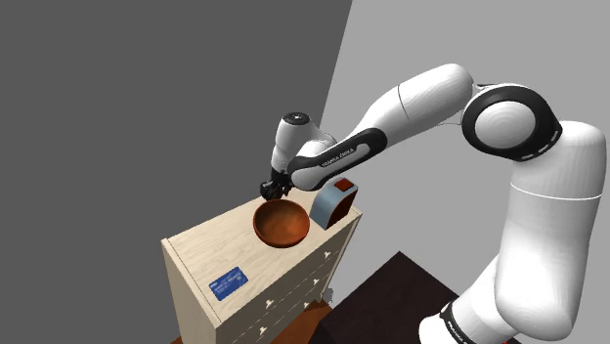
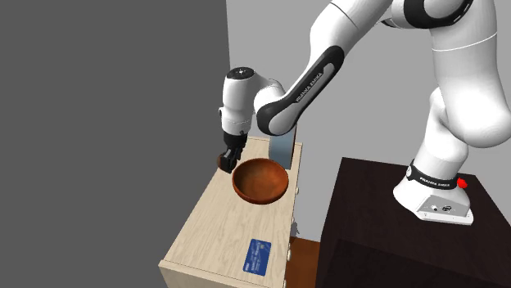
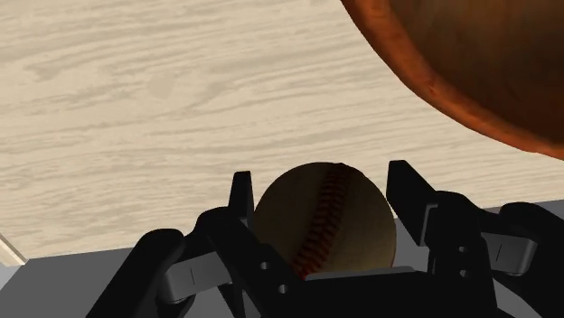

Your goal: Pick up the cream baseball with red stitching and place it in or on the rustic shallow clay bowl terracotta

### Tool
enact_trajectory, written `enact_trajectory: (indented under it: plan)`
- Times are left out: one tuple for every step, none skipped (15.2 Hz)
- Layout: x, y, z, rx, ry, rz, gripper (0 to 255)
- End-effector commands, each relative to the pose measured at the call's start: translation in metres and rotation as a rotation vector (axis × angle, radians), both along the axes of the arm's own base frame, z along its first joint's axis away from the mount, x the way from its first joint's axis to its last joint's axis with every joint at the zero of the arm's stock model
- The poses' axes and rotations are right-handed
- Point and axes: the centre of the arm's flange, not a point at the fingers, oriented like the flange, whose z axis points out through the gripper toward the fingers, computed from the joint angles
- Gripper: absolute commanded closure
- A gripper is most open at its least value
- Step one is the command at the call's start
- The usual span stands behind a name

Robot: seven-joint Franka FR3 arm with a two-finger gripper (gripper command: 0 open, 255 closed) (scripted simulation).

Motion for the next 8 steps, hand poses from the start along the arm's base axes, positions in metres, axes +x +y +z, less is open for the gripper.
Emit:
enact_trajectory:
  plan:
    - [0.000, 0.000, 0.007, 0.000, 0.001, 0.000, 255]
    - [0.000, 0.000, 0.013, 0.000, 0.001, 0.000, 255]
    - [0.000, 0.000, 0.018, 0.000, 0.001, 0.000, 255]
    - [0.000, 0.000, 0.023, 0.000, 0.001, 0.000, 255]
    - [0.000, 0.000, 0.028, 0.000, 0.001, 0.000, 255]
    - [0.000, 0.000, 0.034, 0.000, 0.001, 0.000, 255]
    - [0.000, 0.000, 0.039, 0.000, 0.001, 0.000, 255]
    - [0.000, 0.000, 0.044, 0.000, 0.001, 0.000, 255]
